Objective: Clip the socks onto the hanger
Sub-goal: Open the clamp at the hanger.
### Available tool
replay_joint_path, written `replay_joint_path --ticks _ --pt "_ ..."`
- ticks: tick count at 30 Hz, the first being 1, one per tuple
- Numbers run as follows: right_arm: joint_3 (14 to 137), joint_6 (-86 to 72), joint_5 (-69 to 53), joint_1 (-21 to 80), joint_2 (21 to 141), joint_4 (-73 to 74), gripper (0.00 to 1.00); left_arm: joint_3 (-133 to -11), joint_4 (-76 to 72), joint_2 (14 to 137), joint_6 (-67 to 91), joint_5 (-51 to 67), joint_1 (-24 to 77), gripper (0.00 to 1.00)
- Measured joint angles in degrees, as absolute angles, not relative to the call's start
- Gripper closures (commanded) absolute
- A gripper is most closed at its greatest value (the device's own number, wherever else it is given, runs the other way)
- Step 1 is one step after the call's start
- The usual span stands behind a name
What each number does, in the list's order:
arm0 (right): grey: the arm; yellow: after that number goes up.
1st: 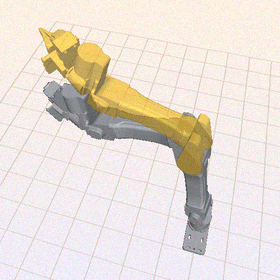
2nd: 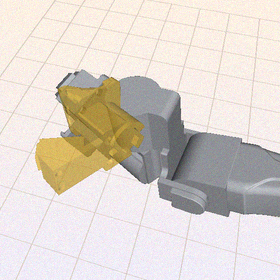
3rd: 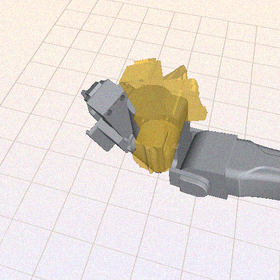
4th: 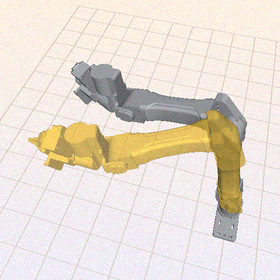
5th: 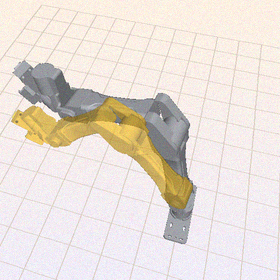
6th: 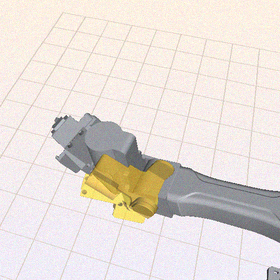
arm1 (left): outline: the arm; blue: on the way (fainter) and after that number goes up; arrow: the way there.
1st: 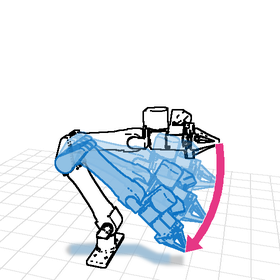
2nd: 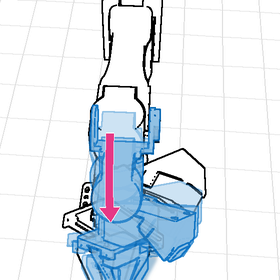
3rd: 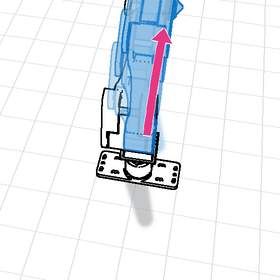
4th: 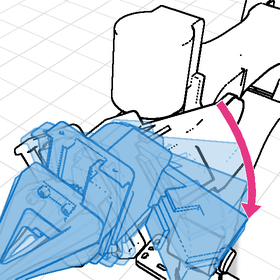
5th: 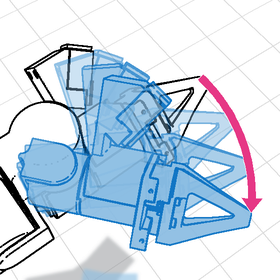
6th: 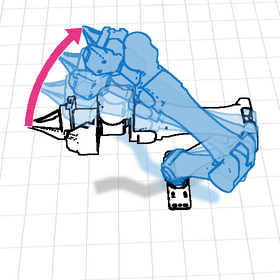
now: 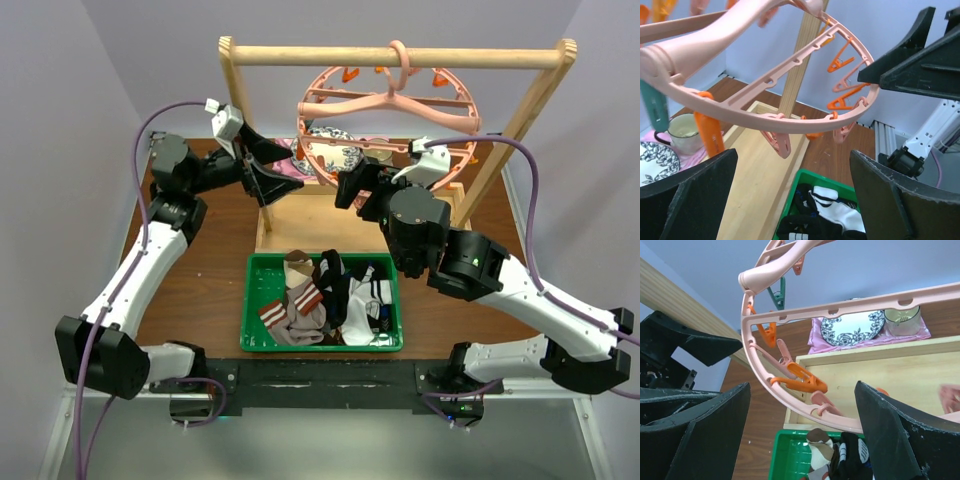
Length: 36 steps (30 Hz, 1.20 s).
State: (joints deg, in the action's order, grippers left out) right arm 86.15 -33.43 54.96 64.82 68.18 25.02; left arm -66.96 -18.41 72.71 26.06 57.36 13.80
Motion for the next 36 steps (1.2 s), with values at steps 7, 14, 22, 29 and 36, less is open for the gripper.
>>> replay_joint_path --ticks 7,14,22,29,36 --pt "86.35 -33.41 54.98 64.82 68.18 25.85 0.12 -66.67 -19.22 75.79 24.38 60.1 16.27 0.0" --pt "87.0 -33.39 55.24 64.82 67.7 26.63 0.12 -66.65 -21.17 78.46 24.32 61.91 16.53 0.0" --pt "87.0 -33.23 56.38 64.79 65.95 27.86 0.12 -66.65 -25.65 80.75 25.69 63.46 16.71 0.0" --pt "87.0 -32.97 57.49 64.82 65.45 28.58 0.11 -66.67 -34.09 83.83 31.62 66.19 17.02 0.06" --pt "87.0 -32.97 58.02 64.79 63.99 29.63 0.11 -66.76 -38.5 84.27 34.37 67.44 17.02 0.52"
